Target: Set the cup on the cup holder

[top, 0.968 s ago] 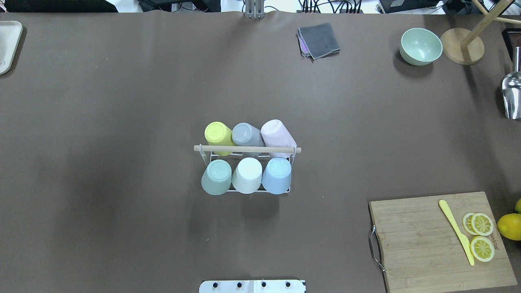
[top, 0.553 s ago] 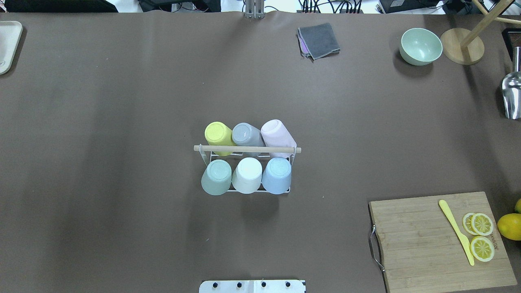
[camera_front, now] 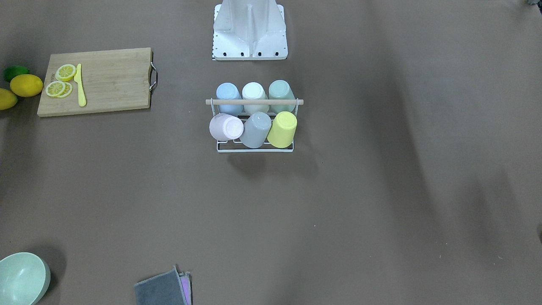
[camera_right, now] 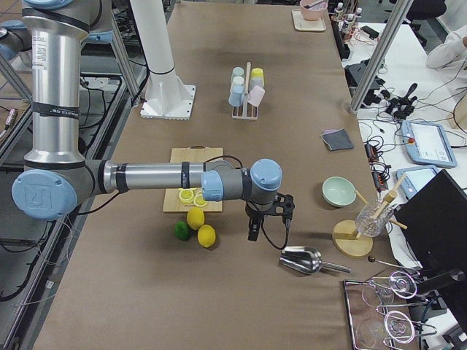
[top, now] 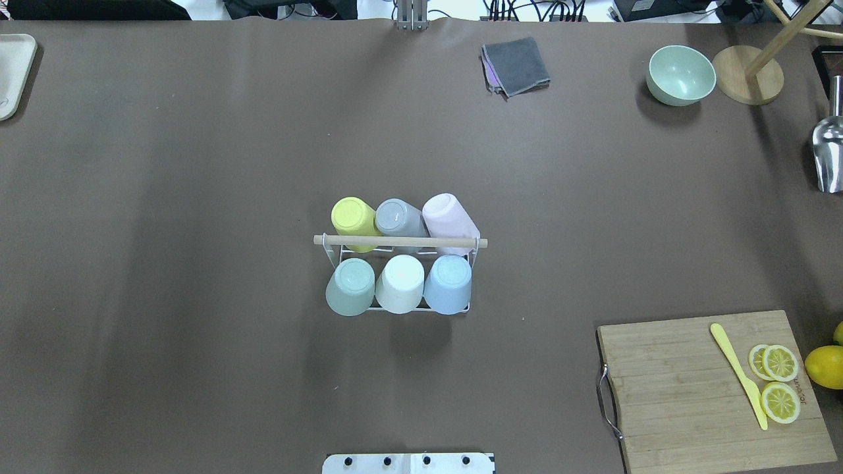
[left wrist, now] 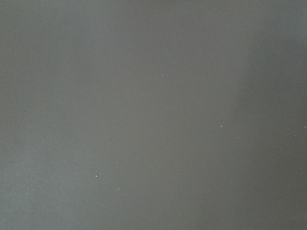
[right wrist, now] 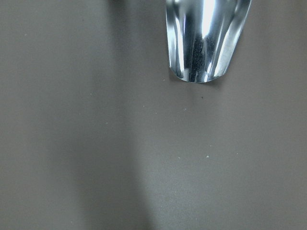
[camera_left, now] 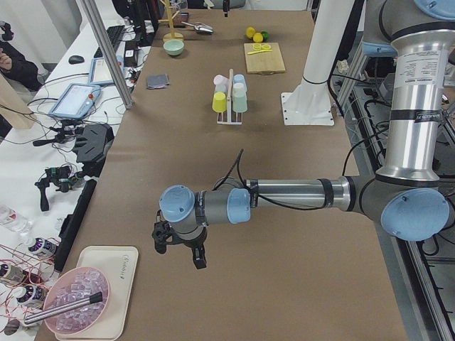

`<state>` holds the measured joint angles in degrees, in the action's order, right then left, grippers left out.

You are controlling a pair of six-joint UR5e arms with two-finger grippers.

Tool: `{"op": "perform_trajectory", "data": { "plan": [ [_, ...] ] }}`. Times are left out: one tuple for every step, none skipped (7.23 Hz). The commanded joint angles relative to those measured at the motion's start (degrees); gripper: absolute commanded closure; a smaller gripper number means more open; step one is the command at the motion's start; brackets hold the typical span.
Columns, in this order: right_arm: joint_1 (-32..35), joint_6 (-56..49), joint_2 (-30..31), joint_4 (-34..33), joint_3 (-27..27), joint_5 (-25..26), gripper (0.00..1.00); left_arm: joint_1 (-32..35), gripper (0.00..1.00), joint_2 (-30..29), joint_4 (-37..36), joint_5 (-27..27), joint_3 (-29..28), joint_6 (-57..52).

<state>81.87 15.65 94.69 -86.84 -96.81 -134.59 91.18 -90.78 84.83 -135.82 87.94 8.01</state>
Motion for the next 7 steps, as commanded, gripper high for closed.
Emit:
{"op": "perform_trajectory", "data": {
  "plan": [
    [-0.04,0.00,-0.03,0.00,0.22,-0.05,0.00,0.14,0.02,0.42,0.07,0.11,0.04,-0.01],
    [-0.05,0.00,-0.03,0.00,0.31,-0.05,0.00,0.14,0.02,0.43,0.51,1.60,0.04,0.33],
    [0.04,0.00,-0.03,0.00,0.31,-0.05,0.00,0.40,0.02,0.51,0.51,1.52,0.91,0.16],
    [0.04,0.00,-0.03,0.00,0.48,-0.14,0.00,0.66,0.02,1.30,0.07,1.17,2.66,0.16],
    [-0.04,0.00,-0.12,0.00,0.48,-0.14,0.00,0.66,0.02,3.48,-0.02,1.26,5.72,0.16],
    [-0.05,0.00,-0.12,0.00,0.57,-0.06,0.00,0.58,0.02,4.11,-0.02,1.52,6.36,0.42],
    [0.04,0.00,-0.12,0.00,0.83,-0.14,0.00,0.66,0.02,4.38,-0.02,1.44,6.37,0.43]
  ]
}}
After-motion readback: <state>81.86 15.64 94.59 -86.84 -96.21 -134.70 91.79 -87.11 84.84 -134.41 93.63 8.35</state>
